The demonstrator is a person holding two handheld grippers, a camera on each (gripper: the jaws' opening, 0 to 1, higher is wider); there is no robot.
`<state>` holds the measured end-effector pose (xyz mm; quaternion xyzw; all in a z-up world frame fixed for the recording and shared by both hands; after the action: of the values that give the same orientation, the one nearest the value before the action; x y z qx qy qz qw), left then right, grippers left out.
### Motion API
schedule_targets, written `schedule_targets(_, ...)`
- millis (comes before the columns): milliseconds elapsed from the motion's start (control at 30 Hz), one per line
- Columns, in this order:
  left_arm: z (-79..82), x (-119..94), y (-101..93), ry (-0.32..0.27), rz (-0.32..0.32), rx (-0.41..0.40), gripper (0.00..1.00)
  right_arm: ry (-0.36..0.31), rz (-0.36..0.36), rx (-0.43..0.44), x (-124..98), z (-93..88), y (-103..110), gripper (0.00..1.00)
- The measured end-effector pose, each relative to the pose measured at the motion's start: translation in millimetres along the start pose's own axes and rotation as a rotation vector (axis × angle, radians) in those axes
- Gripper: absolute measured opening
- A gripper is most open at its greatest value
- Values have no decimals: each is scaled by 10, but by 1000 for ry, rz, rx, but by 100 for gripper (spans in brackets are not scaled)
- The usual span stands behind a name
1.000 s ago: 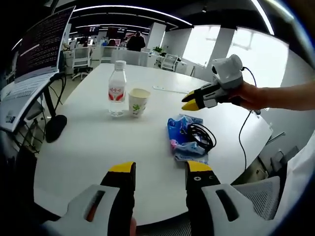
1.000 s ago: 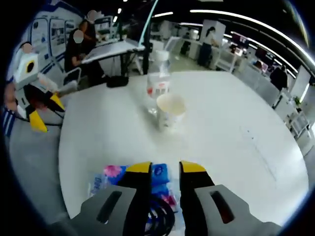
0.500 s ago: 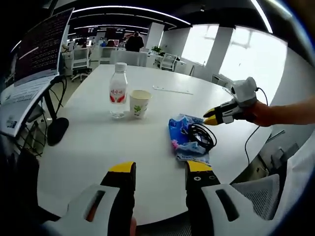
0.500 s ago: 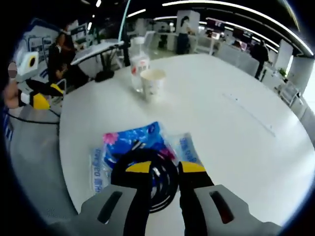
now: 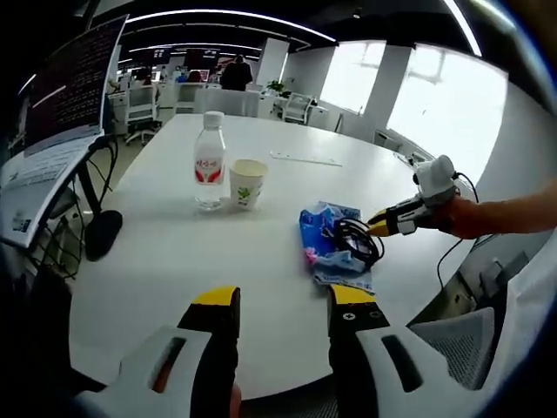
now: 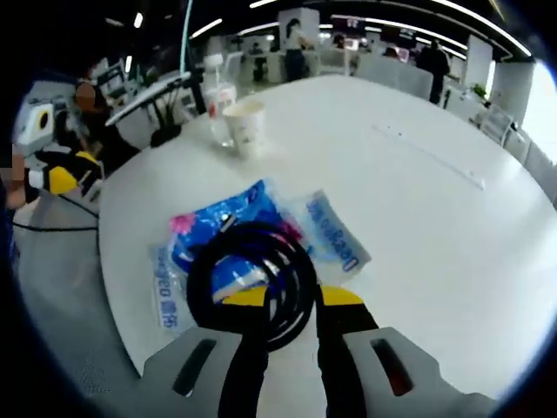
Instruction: Arrange the tabletop items into an orderly group along one side of the table until the central work area is clear of visible clutter.
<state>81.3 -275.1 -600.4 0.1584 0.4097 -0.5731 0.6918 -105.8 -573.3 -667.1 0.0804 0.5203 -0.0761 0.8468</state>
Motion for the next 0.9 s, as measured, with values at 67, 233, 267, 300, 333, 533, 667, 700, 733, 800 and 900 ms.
schedule_targets(67, -2, -8, 2, 1, 3, 1, 39, 3, 3, 11, 12, -14, 17, 18)
schedule_targets(233, -12, -20, -1, 0, 6, -1, 39, 9, 5, 25, 57, -40, 6, 19)
schedule_targets(267, -13, -19, -4, 0, 6, -1, 39, 10, 6, 25, 63, -43, 4, 19)
schedule_targets(300, -13, -19, -6, 0, 6, -2, 39, 11, 8, 25, 64, -46, 11, 19)
schedule_targets(333, -14, -19, -9, 0, 6, -2, 39, 13, 8, 24, 69, -49, 15, 19)
schedule_targets(533, -9, -17, -31, 1, 6, -1, 39, 20, 14, 17, 120, -49, 18, 21)
schedule_targets(667, -2, -14, -41, 1, 7, 0, 39, 24, 13, 23, 162, -55, -10, 20)
schedule_targets(700, -1, -14, -42, 1, 7, 0, 39, 25, 12, 24, 146, -49, 0, 19)
schedule_targets(733, 0, -14, -44, 0, 7, -1, 39, 27, 10, 24, 142, -46, 1, 18)
schedule_targets(800, -1, -12, -47, 1, 7, -1, 39, 29, 9, 22, 151, -43, -8, 18)
schedule_targets(900, -2, -8, -58, 2, 6, 1, 39, 30, 9, 19, 168, -46, -28, 18)
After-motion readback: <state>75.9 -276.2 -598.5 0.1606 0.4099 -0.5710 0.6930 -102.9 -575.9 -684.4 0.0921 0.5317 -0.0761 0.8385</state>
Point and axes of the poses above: the point that each gripper's makers call its tool centre point, and the gripper's own axes: x roughly forward along the fingers, y roughly to its left, z roughly out of its top, the point moved 10 cm from there along -x, roughly backward along the fingers, and after that the axes turned 14 degrees about y, right-handed, at the moved point
